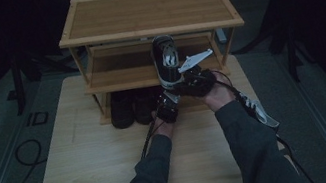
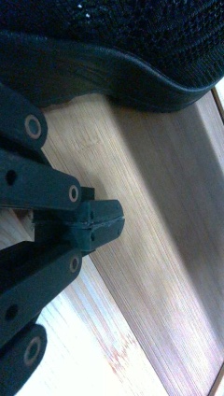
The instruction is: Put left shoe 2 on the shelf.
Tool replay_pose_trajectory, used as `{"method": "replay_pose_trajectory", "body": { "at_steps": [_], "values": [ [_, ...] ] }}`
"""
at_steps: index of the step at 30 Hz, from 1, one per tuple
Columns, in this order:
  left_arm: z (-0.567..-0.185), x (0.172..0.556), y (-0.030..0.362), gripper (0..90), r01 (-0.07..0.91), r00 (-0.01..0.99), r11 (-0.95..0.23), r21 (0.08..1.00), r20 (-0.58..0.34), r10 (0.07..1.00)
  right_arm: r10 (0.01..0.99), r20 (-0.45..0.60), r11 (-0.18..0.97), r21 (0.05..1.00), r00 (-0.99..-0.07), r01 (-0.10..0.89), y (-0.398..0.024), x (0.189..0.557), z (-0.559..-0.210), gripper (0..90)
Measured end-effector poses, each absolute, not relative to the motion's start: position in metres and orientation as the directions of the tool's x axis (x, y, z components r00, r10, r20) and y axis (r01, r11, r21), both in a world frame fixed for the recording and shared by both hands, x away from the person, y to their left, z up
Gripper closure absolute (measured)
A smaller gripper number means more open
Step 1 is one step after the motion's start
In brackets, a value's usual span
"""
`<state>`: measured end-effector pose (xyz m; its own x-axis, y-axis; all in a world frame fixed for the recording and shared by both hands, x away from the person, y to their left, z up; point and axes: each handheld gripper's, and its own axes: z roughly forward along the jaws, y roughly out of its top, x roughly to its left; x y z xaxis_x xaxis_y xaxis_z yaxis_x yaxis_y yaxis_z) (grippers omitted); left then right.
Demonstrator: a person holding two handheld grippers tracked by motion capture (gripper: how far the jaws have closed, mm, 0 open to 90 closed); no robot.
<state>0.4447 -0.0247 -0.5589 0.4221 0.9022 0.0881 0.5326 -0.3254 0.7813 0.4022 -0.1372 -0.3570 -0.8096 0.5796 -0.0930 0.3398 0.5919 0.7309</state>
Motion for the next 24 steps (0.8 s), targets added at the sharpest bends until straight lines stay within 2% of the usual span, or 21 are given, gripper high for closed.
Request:
{"method": "replay_pose_trajectory", "body": {
  "at_steps": [6, 7, 24],
  "values": [
    [-0.559, 0.445, -0.025, 90.0, 0.532, 0.422, -0.326, 0.781, 0.089, 0.902, 0.594, -0.101, 0.588, 0.731, -0.798, 0.345, -0.136, 0.405, -0.358, 90.0],
    [-0.557, 0.444, -0.022, 90.0, 0.539, 0.436, -0.362, 0.760, 0.116, 0.892, 0.597, -0.099, 0.585, 0.733, -0.796, 0.347, -0.137, 0.405, -0.358, 90.0],
    [-0.558, 0.445, -0.024, 90.0, 0.537, 0.424, -0.334, 0.775, 0.095, 0.901, 0.622, -0.112, 0.575, 0.738, -0.775, 0.354, -0.130, 0.420, -0.362, 90.0]
  ]
}}
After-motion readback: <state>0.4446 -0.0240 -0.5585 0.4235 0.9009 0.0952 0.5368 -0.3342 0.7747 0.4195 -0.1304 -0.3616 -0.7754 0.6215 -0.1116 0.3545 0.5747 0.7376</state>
